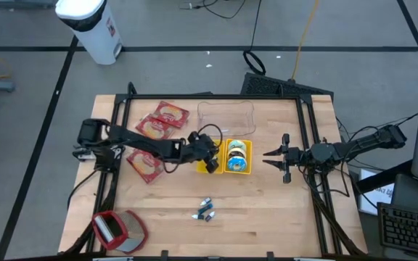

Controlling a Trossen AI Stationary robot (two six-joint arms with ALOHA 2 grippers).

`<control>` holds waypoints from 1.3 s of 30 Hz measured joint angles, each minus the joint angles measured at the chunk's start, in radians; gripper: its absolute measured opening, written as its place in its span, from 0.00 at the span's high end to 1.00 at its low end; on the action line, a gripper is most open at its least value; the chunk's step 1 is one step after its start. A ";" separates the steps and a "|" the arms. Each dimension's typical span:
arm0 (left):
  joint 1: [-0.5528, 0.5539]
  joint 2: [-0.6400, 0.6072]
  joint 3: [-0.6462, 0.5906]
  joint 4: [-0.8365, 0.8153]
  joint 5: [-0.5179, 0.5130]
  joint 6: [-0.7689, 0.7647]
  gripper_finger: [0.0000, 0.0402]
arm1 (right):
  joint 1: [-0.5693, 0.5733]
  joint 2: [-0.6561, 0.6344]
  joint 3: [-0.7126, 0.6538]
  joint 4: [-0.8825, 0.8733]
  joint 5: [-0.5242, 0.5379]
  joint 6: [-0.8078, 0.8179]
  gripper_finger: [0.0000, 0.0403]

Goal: Pick & Place Food Item
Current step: Put the green food coloring bottle into the left yellow bin, then put the top blue food coloring bottle into the left yellow bin

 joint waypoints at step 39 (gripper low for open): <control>-0.309 -0.177 0.003 -0.122 0.203 0.192 0.55 | 0.000 0.008 0.000 -0.004 0.005 -0.003 0.77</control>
